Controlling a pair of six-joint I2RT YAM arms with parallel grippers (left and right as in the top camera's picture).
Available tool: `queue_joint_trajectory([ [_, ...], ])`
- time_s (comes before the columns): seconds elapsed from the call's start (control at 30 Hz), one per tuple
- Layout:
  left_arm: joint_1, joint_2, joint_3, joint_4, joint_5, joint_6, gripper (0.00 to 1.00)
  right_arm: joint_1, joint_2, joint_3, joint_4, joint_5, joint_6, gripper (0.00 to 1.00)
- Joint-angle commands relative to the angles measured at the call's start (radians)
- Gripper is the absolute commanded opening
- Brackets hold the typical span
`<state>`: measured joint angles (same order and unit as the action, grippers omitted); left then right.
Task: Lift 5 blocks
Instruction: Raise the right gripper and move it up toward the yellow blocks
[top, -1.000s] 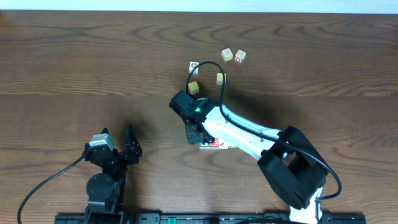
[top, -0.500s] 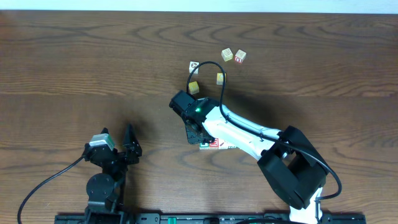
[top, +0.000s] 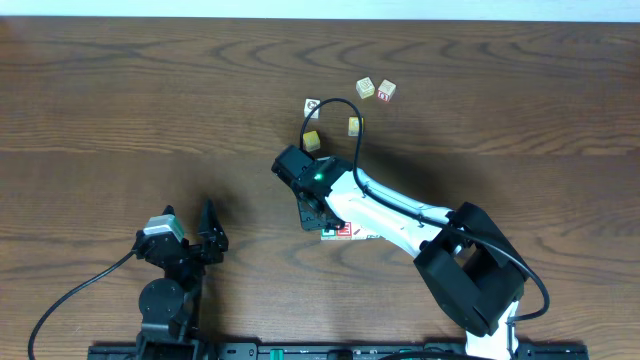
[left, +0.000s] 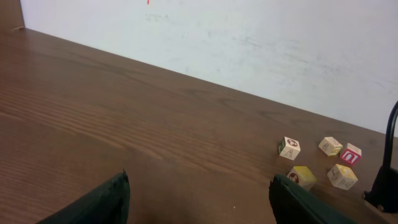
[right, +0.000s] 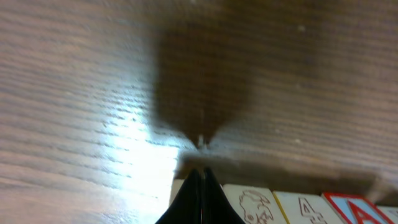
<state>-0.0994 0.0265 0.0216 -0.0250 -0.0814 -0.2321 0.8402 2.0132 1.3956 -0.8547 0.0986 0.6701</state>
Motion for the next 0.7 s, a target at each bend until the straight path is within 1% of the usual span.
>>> queue_joint_trajectory([
  [0.0, -0.001, -0.001, -0.018, -0.042, -0.017, 0.002, 0.72, -0.008, 0.001, -0.005, 0.032, 0.045, 0.006, 0.01],
  [0.23, -0.001, -0.001, -0.018, -0.042, -0.017, 0.002, 0.72, -0.104, 0.000, 0.020, 0.034, 0.062, -0.039, 0.01],
  [0.5, -0.001, -0.001, -0.018, -0.042, -0.017, 0.002, 0.72, -0.301, -0.011, 0.033, -0.097, 0.062, -0.039, 0.01],
  [0.67, -0.001, -0.001, -0.018, -0.041, -0.017, 0.002, 0.72, -0.375, -0.011, 0.032, -0.216, 0.061, -0.039, 0.01],
])
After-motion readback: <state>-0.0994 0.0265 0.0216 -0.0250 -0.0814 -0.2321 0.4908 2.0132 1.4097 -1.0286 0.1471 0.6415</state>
